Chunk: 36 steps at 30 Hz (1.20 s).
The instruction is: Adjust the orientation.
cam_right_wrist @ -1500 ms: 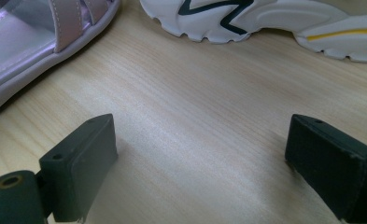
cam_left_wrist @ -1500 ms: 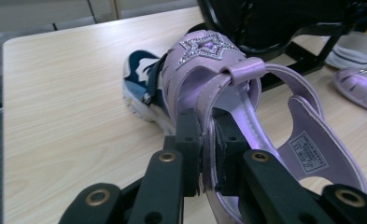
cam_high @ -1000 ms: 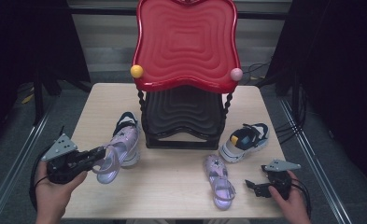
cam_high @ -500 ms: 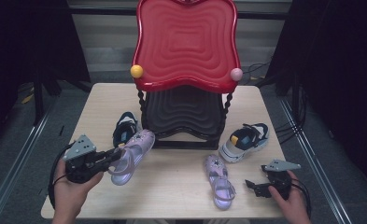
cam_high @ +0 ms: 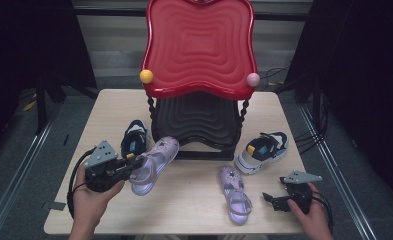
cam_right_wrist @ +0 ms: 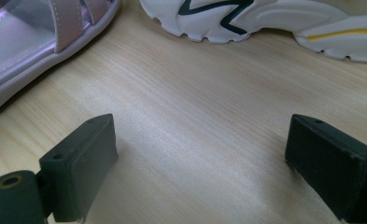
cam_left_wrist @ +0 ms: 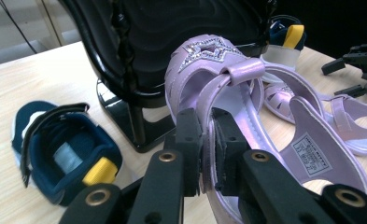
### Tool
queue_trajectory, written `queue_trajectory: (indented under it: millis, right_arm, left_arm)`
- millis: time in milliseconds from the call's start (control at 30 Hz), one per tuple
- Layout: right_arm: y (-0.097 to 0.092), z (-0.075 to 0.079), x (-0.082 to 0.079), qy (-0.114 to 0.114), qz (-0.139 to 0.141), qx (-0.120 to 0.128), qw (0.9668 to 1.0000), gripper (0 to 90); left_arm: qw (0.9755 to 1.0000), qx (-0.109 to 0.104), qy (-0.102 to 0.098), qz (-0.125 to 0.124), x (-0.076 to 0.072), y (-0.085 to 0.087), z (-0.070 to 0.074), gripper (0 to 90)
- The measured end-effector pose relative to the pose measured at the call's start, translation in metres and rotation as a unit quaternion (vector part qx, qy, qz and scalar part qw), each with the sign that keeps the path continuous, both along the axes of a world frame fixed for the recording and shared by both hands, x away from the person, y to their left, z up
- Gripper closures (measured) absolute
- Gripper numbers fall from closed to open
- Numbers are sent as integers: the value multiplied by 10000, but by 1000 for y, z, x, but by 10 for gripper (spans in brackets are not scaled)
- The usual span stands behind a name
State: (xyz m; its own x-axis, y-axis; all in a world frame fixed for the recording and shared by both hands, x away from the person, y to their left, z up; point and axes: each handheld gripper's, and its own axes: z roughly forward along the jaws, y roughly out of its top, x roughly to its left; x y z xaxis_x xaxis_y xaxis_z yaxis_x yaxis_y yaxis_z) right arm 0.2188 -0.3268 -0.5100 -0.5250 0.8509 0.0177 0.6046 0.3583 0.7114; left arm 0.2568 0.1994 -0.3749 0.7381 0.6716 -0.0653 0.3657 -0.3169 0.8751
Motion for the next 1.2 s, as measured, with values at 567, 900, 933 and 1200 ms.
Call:
queue_trajectory:
  millis: [567, 900, 933, 1200]
  right_arm:
    - [0, 0, 0, -6, 18, 2, 10000, 82]
    - [1, 0, 0, -18, 8, -6, 10000, 83]
    - [1, 0, 0, -17, 5, -5, 10000, 83]
    - [1, 0, 0, -16, 6, -5, 10000, 83]
  left_arm:
    - [9999, -71, -102, -59, 9, -23, 7, 824]
    - [9998, -61, -194, 7, 17, -41, 10, 825]
    - [9997, -40, -230, 32, 18, -44, 11, 824]
    - [9991, -8, -381, 192, 21, -58, 15, 824]
